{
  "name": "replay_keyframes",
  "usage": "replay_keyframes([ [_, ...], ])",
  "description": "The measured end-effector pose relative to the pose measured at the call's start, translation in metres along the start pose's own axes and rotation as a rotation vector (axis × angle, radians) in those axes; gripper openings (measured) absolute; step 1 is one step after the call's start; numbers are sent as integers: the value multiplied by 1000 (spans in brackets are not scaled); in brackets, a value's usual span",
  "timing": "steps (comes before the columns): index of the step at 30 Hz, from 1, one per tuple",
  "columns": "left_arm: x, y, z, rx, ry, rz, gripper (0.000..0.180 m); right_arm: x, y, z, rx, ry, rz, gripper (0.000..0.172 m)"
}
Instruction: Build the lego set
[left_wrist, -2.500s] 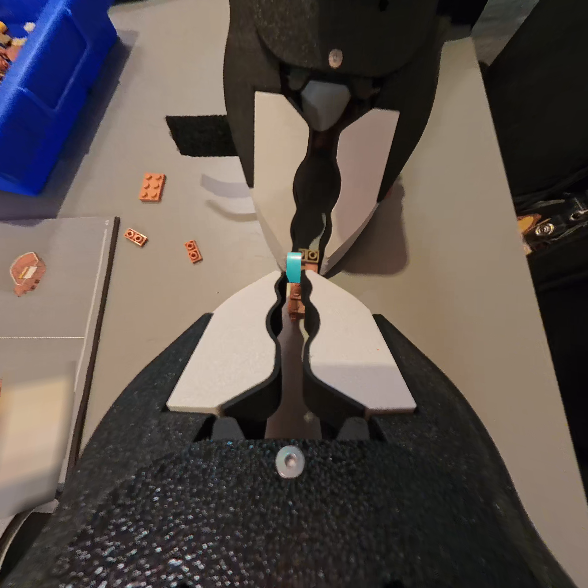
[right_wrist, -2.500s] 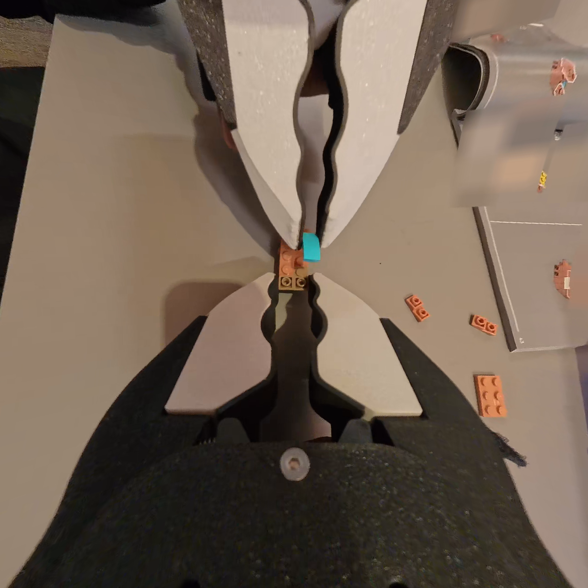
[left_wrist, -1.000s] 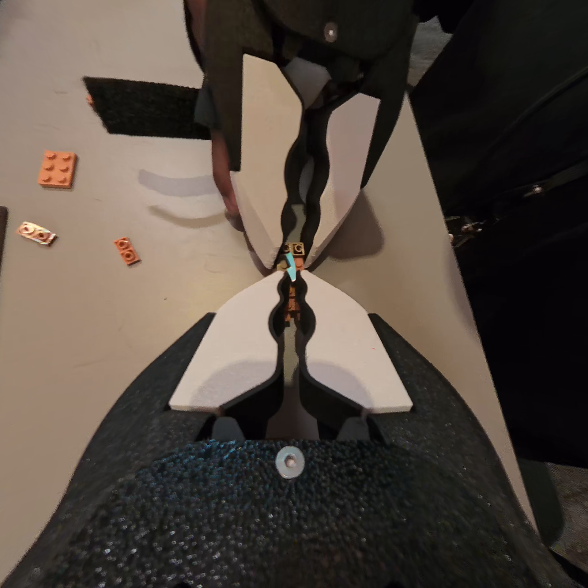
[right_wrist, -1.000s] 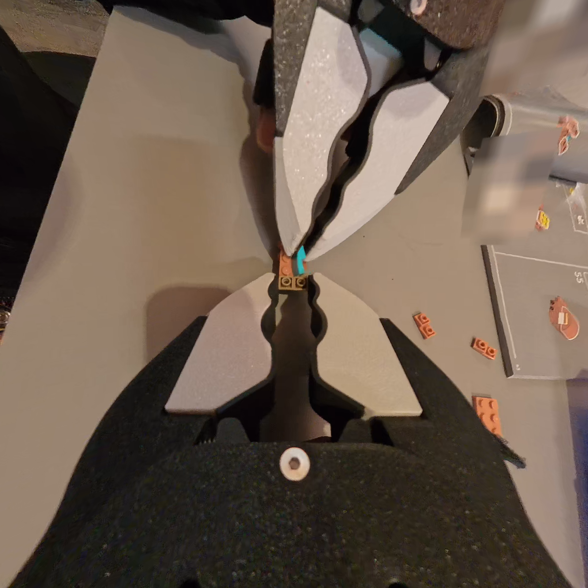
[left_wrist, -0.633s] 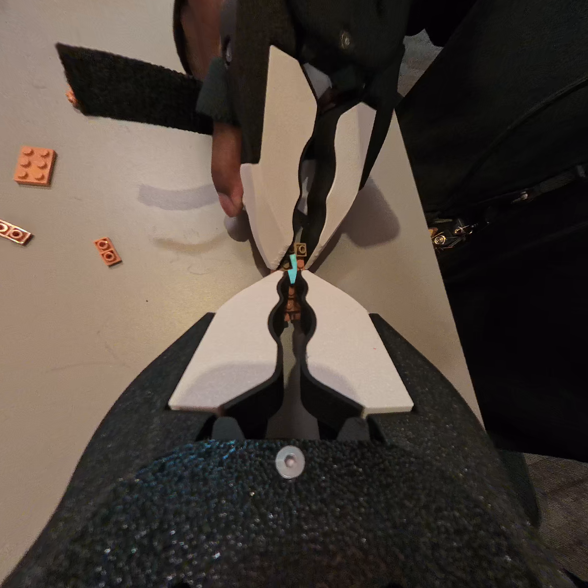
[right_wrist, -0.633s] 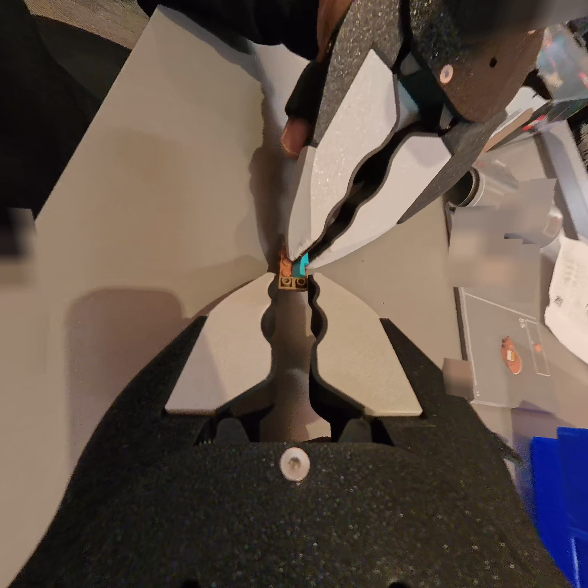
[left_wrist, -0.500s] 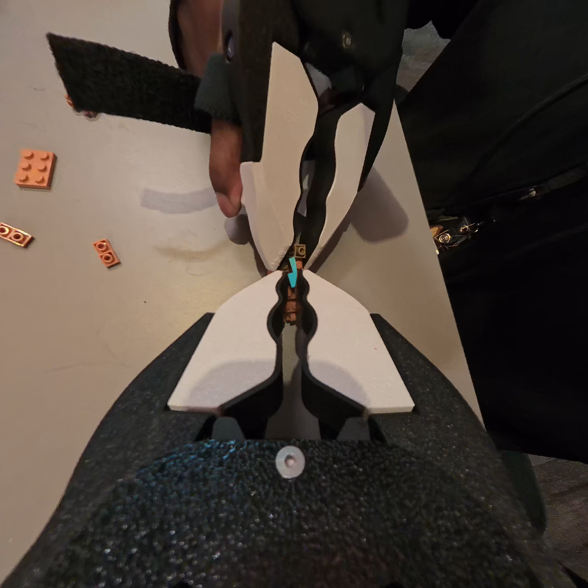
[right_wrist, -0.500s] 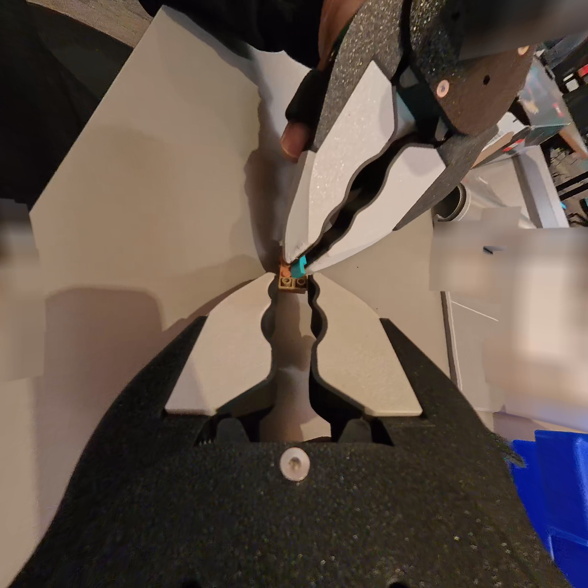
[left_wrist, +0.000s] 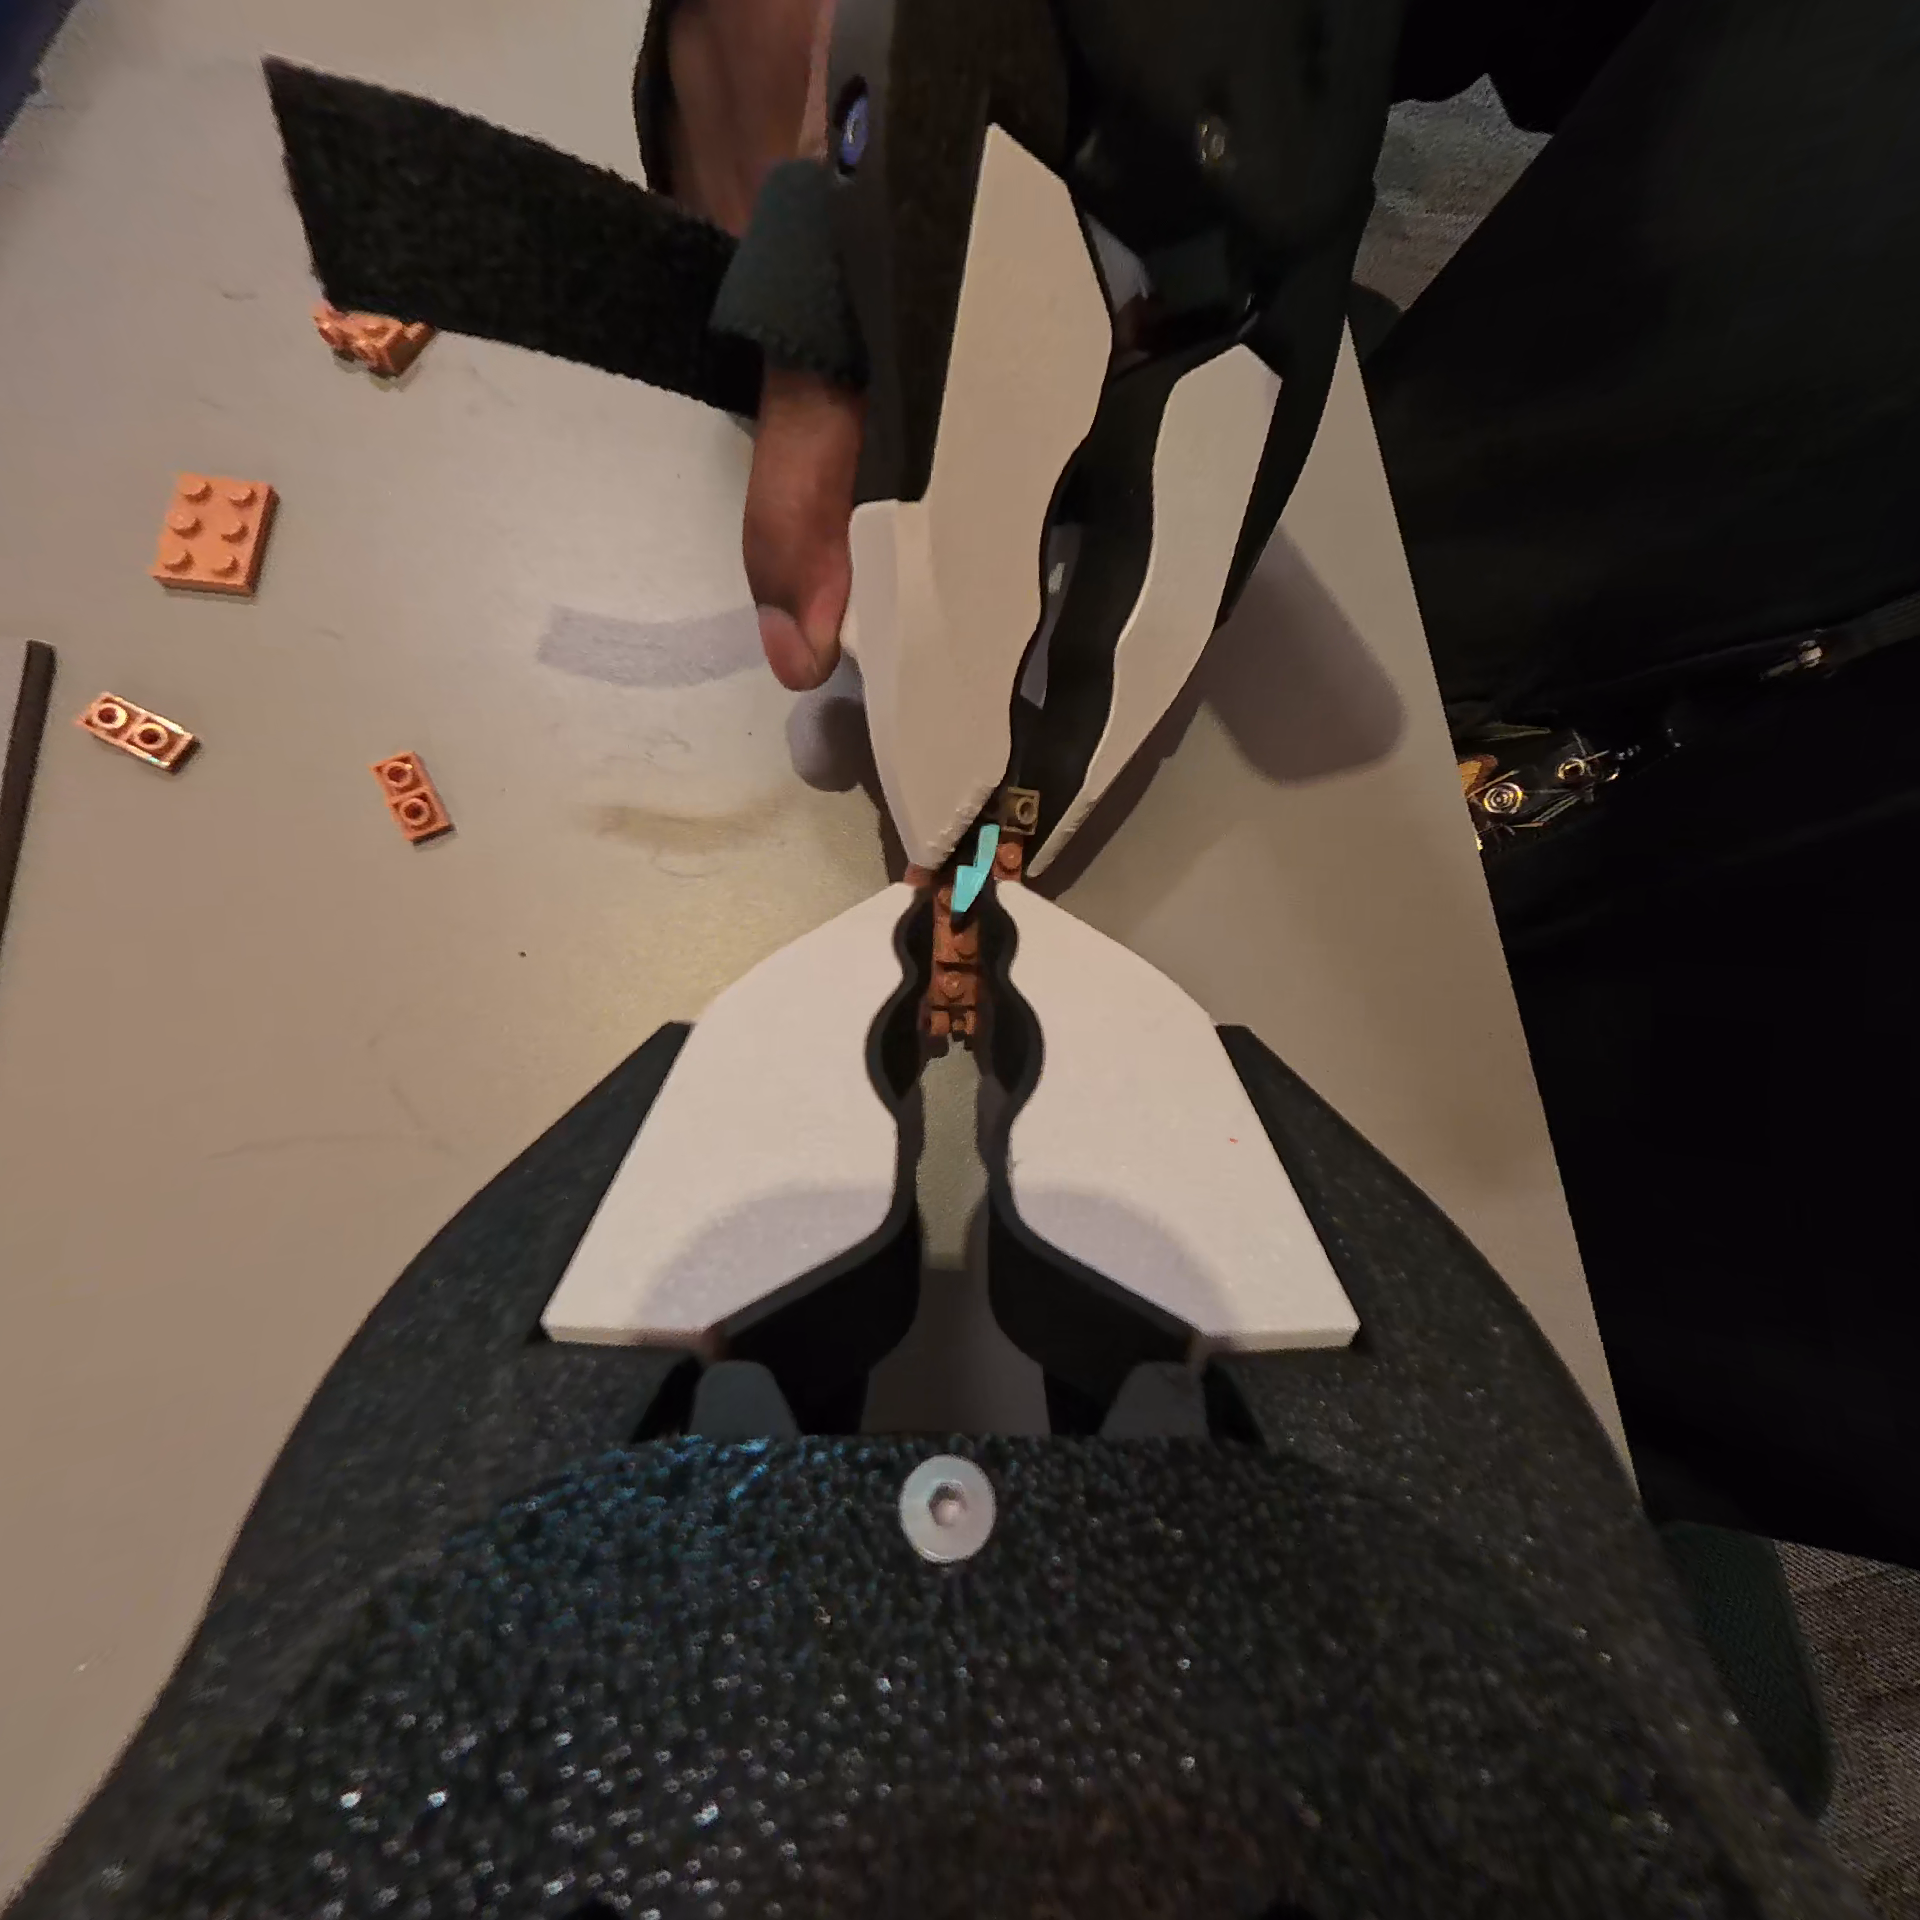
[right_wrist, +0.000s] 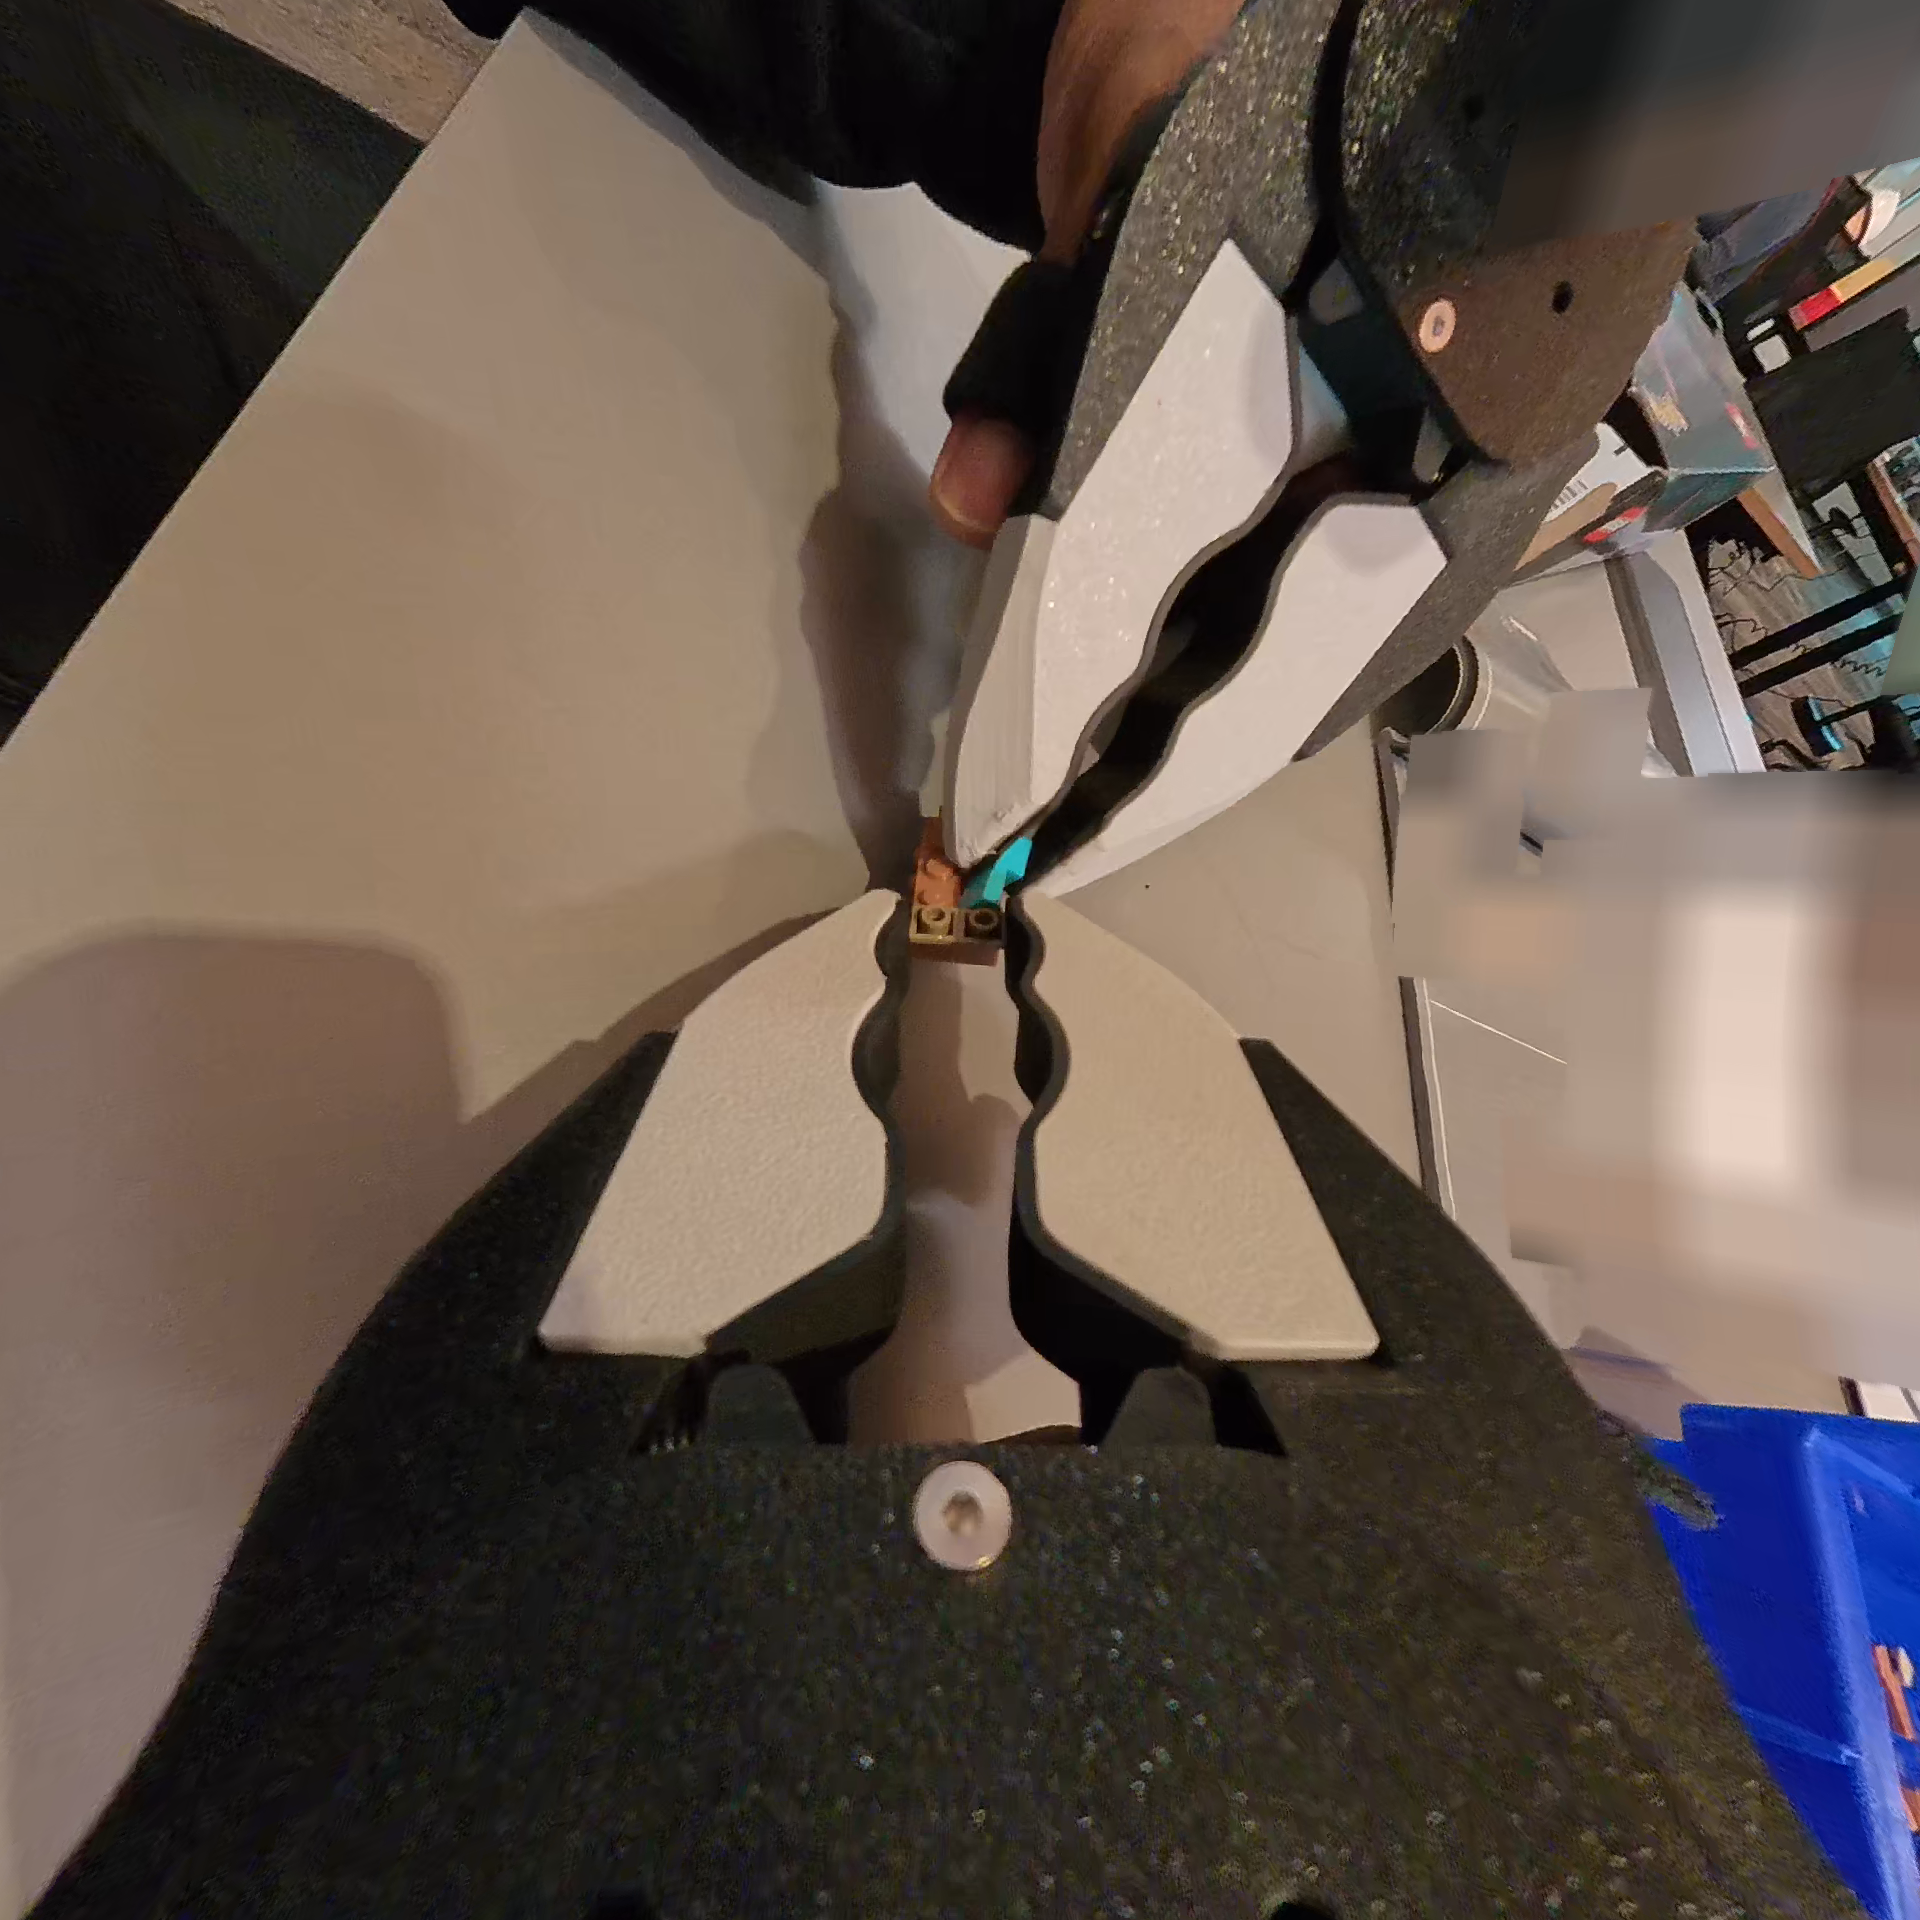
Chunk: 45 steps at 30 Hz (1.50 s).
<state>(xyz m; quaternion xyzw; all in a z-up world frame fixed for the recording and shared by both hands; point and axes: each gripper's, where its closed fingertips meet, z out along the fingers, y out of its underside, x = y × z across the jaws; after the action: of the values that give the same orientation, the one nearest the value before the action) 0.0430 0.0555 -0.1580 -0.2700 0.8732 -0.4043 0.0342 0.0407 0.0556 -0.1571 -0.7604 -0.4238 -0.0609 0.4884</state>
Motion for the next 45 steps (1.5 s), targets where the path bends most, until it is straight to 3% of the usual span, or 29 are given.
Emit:
replay_keyframes([
  [45,10,0,-5,41,92,-125,15,-4,-12,-3,93,91,-200,17],
])
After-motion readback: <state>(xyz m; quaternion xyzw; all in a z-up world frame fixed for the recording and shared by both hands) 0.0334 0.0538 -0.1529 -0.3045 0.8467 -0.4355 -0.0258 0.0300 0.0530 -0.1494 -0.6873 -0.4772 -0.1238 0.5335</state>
